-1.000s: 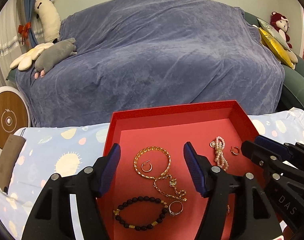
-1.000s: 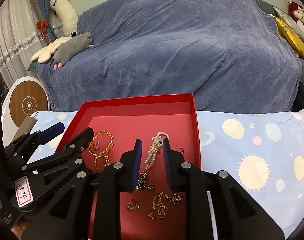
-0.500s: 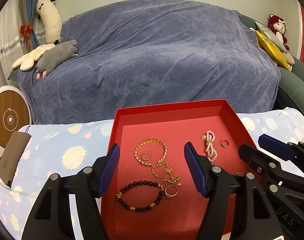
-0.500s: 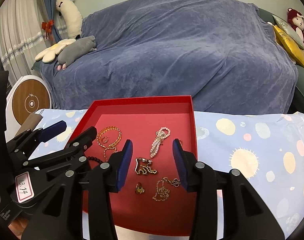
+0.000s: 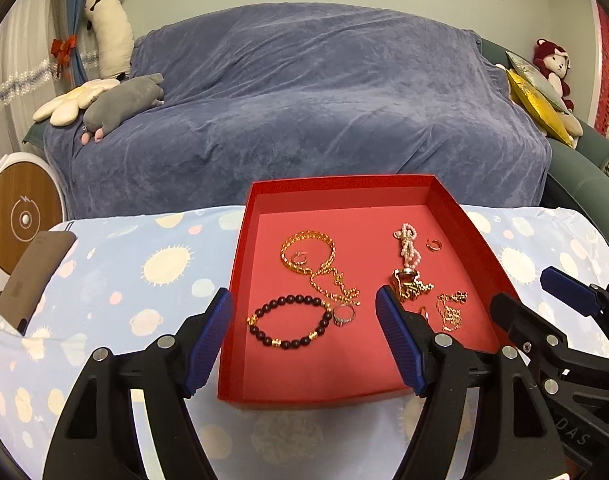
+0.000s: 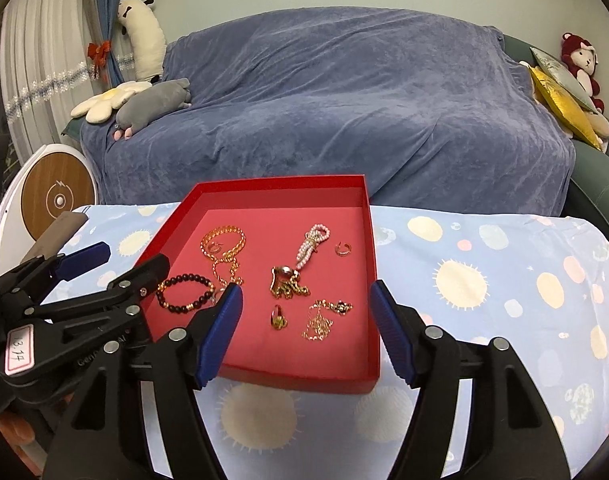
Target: Organize jewelry
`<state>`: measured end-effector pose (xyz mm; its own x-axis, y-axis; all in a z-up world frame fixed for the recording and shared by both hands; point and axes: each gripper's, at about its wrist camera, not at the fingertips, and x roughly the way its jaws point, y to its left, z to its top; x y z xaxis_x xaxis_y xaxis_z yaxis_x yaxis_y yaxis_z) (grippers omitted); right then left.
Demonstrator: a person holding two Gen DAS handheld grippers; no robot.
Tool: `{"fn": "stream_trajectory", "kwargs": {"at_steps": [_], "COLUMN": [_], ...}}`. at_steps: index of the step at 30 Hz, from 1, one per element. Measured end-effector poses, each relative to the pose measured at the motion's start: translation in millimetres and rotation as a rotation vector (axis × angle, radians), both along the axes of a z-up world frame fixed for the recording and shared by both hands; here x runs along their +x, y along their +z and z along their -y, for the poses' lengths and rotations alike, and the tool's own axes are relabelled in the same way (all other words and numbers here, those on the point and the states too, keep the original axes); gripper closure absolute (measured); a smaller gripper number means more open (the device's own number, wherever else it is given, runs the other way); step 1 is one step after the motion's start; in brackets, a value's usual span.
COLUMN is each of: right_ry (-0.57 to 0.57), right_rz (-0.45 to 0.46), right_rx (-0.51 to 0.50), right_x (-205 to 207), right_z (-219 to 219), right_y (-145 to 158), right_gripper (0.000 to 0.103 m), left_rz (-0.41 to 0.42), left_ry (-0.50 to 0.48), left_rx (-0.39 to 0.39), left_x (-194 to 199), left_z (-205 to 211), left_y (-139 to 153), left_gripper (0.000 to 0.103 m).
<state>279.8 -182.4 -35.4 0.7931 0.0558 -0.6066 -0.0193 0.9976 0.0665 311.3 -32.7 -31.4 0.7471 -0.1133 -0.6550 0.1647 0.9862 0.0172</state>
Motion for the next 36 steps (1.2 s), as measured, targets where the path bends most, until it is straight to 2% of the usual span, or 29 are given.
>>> {"fn": "stream_trajectory", "kwargs": {"at_steps": [4, 5, 12, 13, 18, 22, 26, 33, 36], "right_ry": [-0.015, -0.019, -0.036, -0.037, -0.053, -0.062, -0.083, -0.136, -0.144], "right_rz": [0.022, 0.025, -0.003, -0.008, 0.021, 0.058, 0.062, 0.029, 0.027], "right_rx": [-0.049, -0.062, -0.086, -0.098, -0.153, -0.156, -0.141, -0.074, -0.086], "right_x": [-22, -25, -39, -39, -45, -53, -58, -60, -60], "right_z": [-6, -8, -16, -18, -22, -20, -17, -3, -4], "right_y": [-14, -18, -44, -44, -42, -38, -38, -42, -42], "right_gripper": [0.030, 0.027, 0.024, 0.021, 0.013, 0.008, 0.007, 0.007, 0.006], "left_rz": [0.014, 0.023, 0.035, 0.039, 0.031, 0.017, 0.010, 0.014, 0.020], "left_ry": [0.023, 0.033, 0.067, 0.068, 0.104, 0.134, 0.136, 0.104, 0.089], "left_rx": [-0.028, -0.031, -0.009, -0.004, -0.084, -0.134, -0.078, -0.031, 0.012], "left_x": [-21, -27, -50, -52, -54, -58, -59, -63, -64], "left_z": [-9, -11, -12, -11, -23, -33, -35, -28, -19], "left_y": [-8, -11, -37, -40, -49, -49, -50, -51, -52], "left_gripper": [0.031, 0.027, 0.018, 0.018, 0.017, 0.017, 0.017, 0.017, 0.017]}}
